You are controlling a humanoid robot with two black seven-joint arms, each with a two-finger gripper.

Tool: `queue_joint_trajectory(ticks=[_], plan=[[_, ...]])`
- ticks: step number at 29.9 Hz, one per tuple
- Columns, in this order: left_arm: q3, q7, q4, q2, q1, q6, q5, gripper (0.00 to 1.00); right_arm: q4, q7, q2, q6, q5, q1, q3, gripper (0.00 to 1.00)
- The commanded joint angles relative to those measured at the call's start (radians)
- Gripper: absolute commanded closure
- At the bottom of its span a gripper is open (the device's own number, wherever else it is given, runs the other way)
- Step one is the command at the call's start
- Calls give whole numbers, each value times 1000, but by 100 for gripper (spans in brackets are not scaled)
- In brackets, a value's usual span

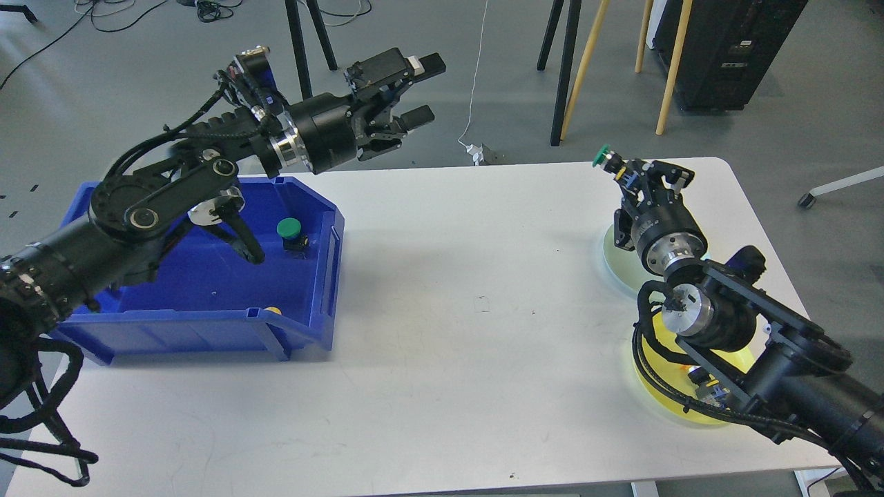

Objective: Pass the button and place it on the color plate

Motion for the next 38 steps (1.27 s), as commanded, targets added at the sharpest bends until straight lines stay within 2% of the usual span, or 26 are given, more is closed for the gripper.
queue_joint_trajectory(ticks=[1,4,6,7,8,9,10,11,12,18,21,24,26,31,34,38], plan=[[-65,0,-4,49,0,0,-7,1,-106,-49,-4,-19,220,-10,17,99],[-104,0,-5,78,0,0,-8,1,-154,-86,-3,-19,227,-16,20,98],[-105,0,-5,88,0,0,-10,1,-171,-109,0,-19,229,-22,29,85],[-105,0,-5,89,2,0,-10,1,-177,-109,0,-19,230,-22,34,74],[-105,0,-7,91,2,0,-10,1,-177,-109,0,-19,230,-22,37,54],[-105,0,-7,94,2,0,-10,1,-177,-109,0,-19,232,-23,43,29],[-105,0,-10,94,3,0,-10,1,-177,-109,0,-19,232,-26,49,0],[-107,0,-15,95,5,0,-10,1,-175,-109,-1,-19,232,-30,60,3],[-107,0,-18,95,5,0,-10,1,-174,-109,-1,-19,232,-33,72,0],[-113,0,-19,121,12,0,-31,1,-140,-112,-9,-19,218,-34,98,0],[-116,0,-9,134,28,0,-95,1,-25,-107,-39,13,163,-7,92,0],[-113,0,1,155,37,0,-164,1,102,-106,-138,205,-7,32,98,0],[-113,0,34,161,61,0,-195,1,136,-101,-181,372,-68,70,91,0],[-116,0,94,177,121,0,-240,0,74,-98,-233,804,-47,182,52,0],[-119,0,107,183,127,0,-243,0,35,-100,-237,907,89,210,2,0],[-122,0,108,186,126,0,-246,0,10,-97,-244,901,141,213,-6,1]])
